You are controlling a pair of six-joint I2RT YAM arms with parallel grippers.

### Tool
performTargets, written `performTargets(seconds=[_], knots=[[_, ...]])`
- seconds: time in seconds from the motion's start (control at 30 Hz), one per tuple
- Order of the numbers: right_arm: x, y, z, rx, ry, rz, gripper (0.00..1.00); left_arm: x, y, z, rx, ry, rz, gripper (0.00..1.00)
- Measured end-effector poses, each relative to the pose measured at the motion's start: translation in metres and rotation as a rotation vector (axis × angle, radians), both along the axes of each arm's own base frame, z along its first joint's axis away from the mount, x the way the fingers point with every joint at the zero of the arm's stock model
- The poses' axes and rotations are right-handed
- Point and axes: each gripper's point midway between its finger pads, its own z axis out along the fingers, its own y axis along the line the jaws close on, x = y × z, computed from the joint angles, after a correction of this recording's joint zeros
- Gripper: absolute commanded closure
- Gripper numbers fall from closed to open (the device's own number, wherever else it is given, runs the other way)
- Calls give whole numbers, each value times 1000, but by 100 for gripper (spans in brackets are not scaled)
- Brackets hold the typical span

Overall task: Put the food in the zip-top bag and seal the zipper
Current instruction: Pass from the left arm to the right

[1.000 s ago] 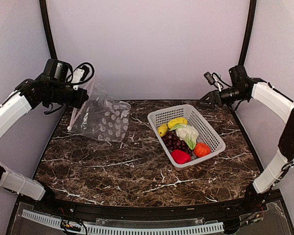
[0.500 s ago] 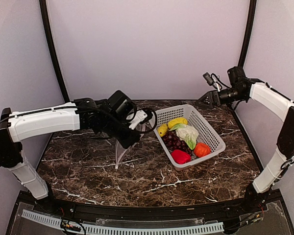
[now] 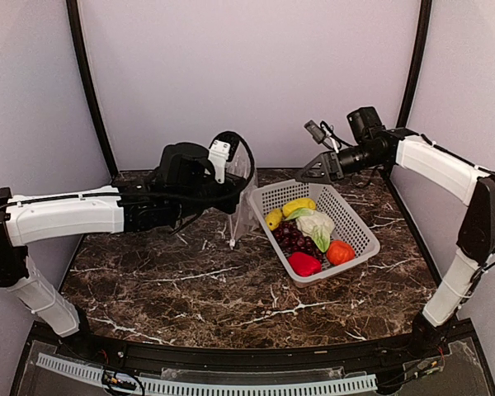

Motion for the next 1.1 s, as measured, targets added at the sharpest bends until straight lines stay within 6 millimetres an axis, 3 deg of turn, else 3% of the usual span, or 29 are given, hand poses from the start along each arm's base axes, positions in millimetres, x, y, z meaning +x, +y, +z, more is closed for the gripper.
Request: performTargets(seconds=[0.1, 0.27, 0.4, 0.67, 0.87, 1.1], knots=[[10, 16, 2, 13, 46, -7, 37, 7, -4, 6, -95, -21, 36, 99], [24, 40, -5, 12, 125, -18, 36, 17, -17, -6, -163, -10, 56, 99], [23, 51, -4, 17, 149, -14, 34, 19, -20, -16, -189, 2, 62, 99], [23, 69, 17, 28, 100, -8, 33, 22, -29, -16, -233, -9, 44, 99], [41, 90, 22, 4, 44, -45, 47, 24, -36, -28, -228, 1, 37, 99], [54, 104, -4, -86, 39, -100, 61, 28, -38, -37, -220, 11, 51, 99]])
